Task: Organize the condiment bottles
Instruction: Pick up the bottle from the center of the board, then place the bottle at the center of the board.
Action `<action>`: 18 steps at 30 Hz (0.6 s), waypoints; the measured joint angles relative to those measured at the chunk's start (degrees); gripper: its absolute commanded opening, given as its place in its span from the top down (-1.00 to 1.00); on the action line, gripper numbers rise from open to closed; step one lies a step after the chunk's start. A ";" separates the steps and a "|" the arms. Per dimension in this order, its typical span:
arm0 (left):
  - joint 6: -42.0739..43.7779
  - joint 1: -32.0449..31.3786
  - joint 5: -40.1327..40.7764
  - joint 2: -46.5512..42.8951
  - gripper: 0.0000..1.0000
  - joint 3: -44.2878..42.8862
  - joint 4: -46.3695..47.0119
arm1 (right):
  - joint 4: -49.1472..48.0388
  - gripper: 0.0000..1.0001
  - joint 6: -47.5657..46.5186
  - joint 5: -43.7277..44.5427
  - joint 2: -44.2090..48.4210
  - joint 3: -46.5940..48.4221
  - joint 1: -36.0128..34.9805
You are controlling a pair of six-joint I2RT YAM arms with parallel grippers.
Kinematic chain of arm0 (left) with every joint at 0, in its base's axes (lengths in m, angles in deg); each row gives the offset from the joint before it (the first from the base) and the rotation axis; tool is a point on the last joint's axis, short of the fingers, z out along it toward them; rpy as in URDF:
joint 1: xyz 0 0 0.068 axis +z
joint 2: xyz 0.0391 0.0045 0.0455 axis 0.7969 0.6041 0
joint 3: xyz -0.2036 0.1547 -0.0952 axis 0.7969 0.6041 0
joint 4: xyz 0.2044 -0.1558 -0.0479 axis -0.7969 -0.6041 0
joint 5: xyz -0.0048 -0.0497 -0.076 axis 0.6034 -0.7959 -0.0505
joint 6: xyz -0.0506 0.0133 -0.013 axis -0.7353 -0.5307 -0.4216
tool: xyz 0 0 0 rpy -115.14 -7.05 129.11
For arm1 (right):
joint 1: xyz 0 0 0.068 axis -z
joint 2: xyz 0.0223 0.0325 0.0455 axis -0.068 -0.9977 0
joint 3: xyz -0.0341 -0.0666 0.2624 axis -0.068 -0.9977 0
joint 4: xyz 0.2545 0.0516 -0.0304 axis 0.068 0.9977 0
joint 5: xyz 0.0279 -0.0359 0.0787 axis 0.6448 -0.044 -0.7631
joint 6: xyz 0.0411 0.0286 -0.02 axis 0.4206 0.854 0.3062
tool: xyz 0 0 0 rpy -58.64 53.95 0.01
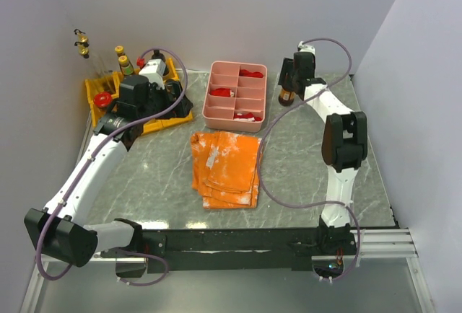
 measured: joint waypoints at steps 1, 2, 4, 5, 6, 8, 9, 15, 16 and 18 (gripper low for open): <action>0.00 0.00 0.13 -0.02 -0.93 0.17 0.00 | -0.24 0.17 -0.02 0.28 1.68 -2.43 -0.24; 0.00 0.00 0.39 -0.02 -0.93 0.28 0.02 | -0.35 0.18 -0.09 0.68 3.63 -5.09 -0.52; 0.00 0.00 0.57 -0.02 -0.93 0.28 0.00 | -0.66 0.19 -0.02 1.33 8.20 -11.10 -1.29; 0.00 0.00 0.70 -0.04 -0.93 0.31 0.02 | -0.90 0.20 0.00 1.66 10.49 -14.27 -1.79; 0.00 0.00 0.85 -0.09 -0.93 0.31 0.04 | -1.33 0.19 0.22 2.05 12.41 -16.76 -2.21; 0.00 0.00 0.96 -0.15 -0.93 0.33 0.07 | -2.05 0.20 0.48 2.62 17.99 -23.89 -3.63; 0.00 0.00 1.05 -0.17 -0.93 0.35 0.13 | -2.25 0.20 0.76 3.08 19.96 -26.27 -4.31; -0.02 0.00 1.75 -0.20 -0.93 0.72 0.48 | -2.95 0.20 3.78 6.38 34.29 -42.34 -10.99; -0.07 0.00 1.84 -0.22 -0.93 0.87 0.66 | -2.56 0.20 4.59 6.69 37.40 -45.33 -12.46; -0.31 0.00 1.90 -0.24 -0.93 1.16 1.01 | -1.81 0.21 5.86 7.30 42.14 -49.55 -14.86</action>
